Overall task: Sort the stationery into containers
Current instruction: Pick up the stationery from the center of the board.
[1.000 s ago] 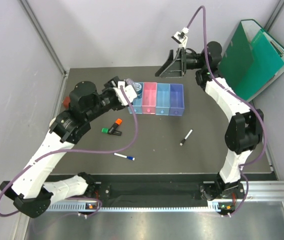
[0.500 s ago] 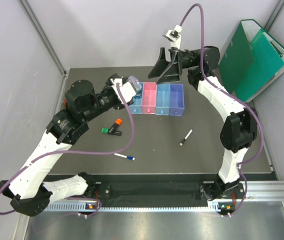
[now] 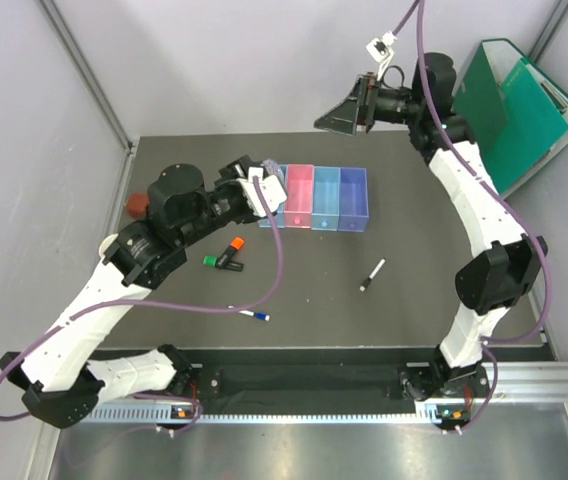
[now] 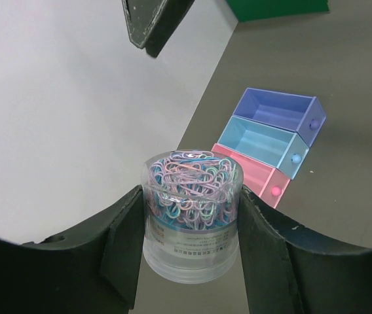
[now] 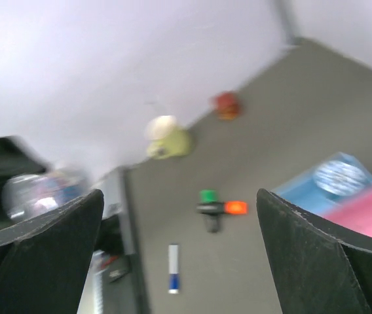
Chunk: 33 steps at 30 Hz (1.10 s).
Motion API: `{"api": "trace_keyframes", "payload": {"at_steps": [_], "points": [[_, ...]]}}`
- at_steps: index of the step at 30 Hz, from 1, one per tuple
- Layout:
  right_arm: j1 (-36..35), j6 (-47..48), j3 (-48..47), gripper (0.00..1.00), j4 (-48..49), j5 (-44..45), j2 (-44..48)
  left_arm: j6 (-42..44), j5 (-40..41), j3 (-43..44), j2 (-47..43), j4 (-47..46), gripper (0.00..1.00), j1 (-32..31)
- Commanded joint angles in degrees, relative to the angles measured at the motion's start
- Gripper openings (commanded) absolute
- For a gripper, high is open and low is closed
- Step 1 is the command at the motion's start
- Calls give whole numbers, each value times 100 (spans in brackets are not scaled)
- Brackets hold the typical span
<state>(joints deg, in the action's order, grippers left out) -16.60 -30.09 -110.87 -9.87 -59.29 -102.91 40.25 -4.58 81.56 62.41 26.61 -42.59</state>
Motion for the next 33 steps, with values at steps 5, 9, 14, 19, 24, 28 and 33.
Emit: {"api": "trace_keyframes", "payload": {"at_steps": [5, 9, 14, 19, 24, 28, 33], "points": [[-440, 2331, -444, 100, -2669, 2605, 289, 308, 282, 115, 254, -183, 19, -118], [-897, 2516, -453, 100, -2749, 2905, 430, 440, 308, 167, 447, -112, 19, -136], [-1012, 2648, -453, 100, -2792, 2975, 596, 536, 300, -78, 474, -305, 18, -136], [-1003, 2815, -164, 100, -2863, 3028, 860, 668, 300, -412, 421, -490, 17, -136], [-1003, 2930, 126, 100, -2907, 2854, 1133, 695, 344, -711, 377, -920, 15, -136], [-1038, 2965, 250, 99, -2915, 2318, 1221, 563, 265, -642, 491, -1140, 14, -136], [-1196, 3130, 355, 99, -2968, 1965, 1239, 475, 203, -387, 719, -1272, 14, -144]]}}
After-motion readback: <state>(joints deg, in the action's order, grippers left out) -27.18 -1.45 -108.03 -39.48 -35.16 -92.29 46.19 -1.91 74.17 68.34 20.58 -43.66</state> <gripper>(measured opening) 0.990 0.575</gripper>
